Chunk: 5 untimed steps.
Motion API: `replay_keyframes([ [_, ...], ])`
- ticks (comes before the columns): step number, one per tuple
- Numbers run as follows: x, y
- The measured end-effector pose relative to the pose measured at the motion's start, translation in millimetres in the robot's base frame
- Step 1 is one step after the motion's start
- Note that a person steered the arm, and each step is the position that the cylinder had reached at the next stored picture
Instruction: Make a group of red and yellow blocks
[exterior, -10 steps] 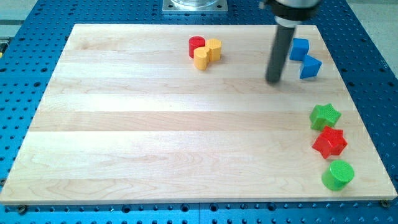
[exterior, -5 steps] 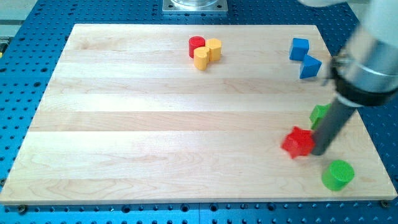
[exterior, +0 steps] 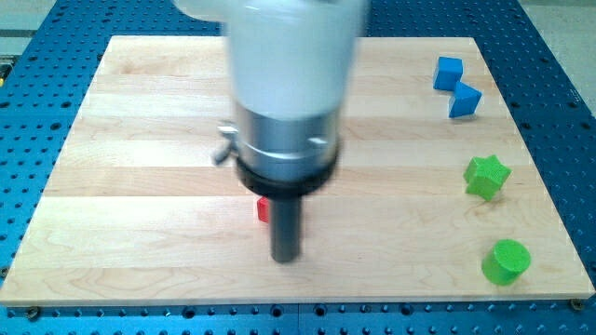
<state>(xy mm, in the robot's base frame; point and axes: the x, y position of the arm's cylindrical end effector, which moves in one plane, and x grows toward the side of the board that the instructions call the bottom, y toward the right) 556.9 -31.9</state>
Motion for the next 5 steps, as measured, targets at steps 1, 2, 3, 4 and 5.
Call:
replay_keyframes([
  [1,-54.6,-40.4],
  [2,-67.4,-1.2],
  [3,-38.6,4.3],
  [4,-26.3,23.1],
  [5,-33.1,63.1],
])
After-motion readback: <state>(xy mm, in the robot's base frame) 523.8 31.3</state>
